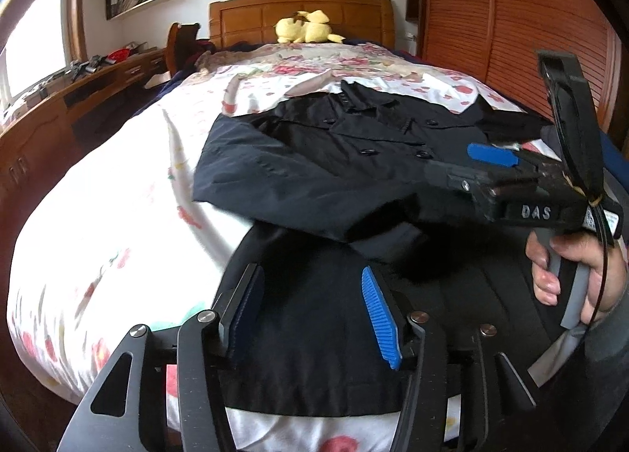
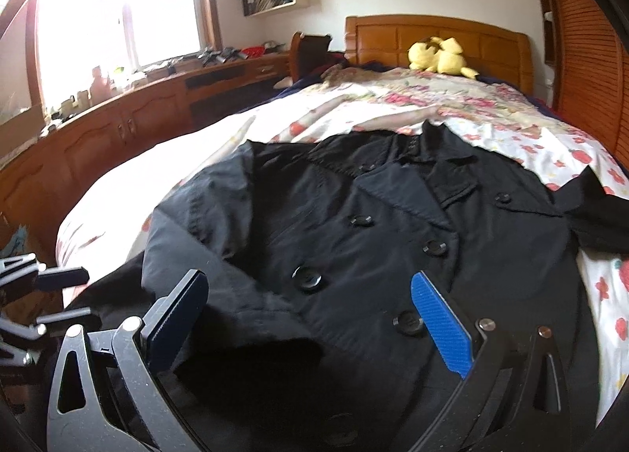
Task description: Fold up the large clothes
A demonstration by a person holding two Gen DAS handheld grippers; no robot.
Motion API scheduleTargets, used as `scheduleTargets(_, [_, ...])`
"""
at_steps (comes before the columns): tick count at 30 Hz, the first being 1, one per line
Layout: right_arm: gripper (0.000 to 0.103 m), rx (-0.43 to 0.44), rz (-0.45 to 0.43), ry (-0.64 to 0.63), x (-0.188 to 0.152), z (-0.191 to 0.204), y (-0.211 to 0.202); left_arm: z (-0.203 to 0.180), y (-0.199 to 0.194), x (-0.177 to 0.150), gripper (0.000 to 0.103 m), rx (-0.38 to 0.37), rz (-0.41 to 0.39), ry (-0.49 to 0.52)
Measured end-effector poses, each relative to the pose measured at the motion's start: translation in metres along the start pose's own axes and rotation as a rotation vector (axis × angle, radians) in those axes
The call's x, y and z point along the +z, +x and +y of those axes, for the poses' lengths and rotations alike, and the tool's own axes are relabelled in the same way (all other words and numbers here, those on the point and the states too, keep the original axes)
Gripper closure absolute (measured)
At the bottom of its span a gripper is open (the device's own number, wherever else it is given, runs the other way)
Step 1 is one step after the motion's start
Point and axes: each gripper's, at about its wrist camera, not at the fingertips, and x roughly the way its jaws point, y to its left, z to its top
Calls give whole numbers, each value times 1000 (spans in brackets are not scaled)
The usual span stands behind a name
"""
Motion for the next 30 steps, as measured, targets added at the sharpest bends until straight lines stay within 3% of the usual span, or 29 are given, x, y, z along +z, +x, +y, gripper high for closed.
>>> scheduleTargets(13, [1,106,155,-19,-18,9,26,-6,-6,2,47,64,-36,-53])
scheduleTargets(21, [15,152,188,-19,-24,12,27,-21,-7,4,46,74,-61,-49])
scheduleTargets(24, [23,161,193,-31,-26,15,24,-27,-6,4,45,77,-67,-50])
scheduleTargets(26, [37,171,194,-42,-27,17,23,-29,-5,3,45,79,-68,-52])
scheduleTargets(30, [54,192,195,-84,-30,24,19,-21,-4,3,45,78,-69,-50])
